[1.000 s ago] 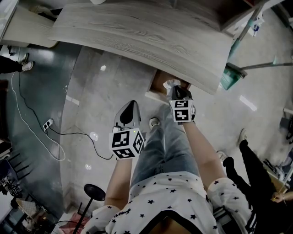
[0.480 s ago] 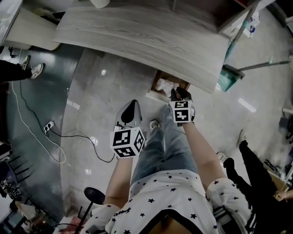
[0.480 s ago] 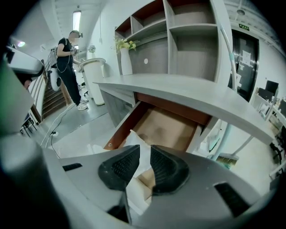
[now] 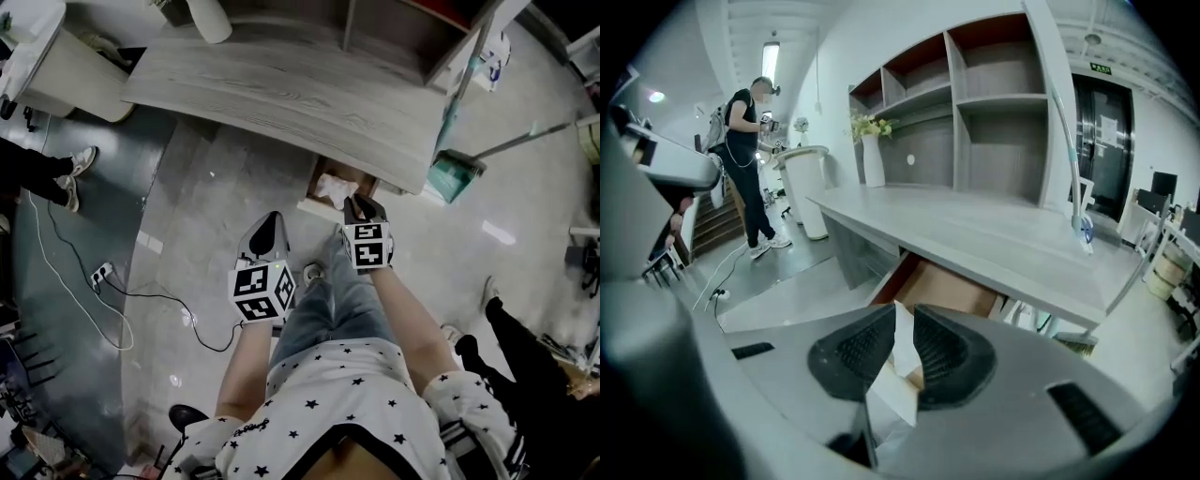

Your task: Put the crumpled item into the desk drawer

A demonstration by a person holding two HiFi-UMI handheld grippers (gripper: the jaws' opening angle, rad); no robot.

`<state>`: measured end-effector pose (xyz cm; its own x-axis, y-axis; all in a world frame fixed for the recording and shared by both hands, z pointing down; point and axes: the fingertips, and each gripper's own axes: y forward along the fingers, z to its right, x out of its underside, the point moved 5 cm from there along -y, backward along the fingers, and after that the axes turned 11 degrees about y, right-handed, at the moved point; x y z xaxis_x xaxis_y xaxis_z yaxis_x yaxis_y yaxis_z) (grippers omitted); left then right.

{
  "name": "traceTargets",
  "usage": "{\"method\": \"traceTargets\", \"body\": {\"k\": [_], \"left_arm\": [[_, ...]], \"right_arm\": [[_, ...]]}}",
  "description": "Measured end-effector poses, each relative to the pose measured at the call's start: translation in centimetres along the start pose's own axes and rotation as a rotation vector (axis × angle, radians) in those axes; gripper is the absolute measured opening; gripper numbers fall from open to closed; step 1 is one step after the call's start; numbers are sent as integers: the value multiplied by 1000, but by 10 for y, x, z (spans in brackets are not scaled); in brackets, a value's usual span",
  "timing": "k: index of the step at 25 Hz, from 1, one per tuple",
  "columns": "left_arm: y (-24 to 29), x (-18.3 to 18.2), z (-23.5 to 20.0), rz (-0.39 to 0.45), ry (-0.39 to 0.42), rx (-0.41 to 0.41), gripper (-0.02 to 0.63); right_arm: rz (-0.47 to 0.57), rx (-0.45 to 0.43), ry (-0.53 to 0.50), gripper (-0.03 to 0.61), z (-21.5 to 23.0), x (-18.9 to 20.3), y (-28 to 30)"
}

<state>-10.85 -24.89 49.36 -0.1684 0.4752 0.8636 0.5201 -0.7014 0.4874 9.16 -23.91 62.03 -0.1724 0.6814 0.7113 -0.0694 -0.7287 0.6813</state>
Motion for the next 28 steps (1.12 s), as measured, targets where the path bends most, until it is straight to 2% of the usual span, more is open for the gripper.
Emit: {"method": "traceTargets", "body": {"k": [11, 28], "left_arm": [[-33, -17, 17, 48, 33, 45, 11], [-83, -18, 29, 95, 112, 84, 11]], "right_arm": [[138, -54, -32, -6, -34, -34, -79], [315, -142, -40, -6, -70, -64, -176]]}}
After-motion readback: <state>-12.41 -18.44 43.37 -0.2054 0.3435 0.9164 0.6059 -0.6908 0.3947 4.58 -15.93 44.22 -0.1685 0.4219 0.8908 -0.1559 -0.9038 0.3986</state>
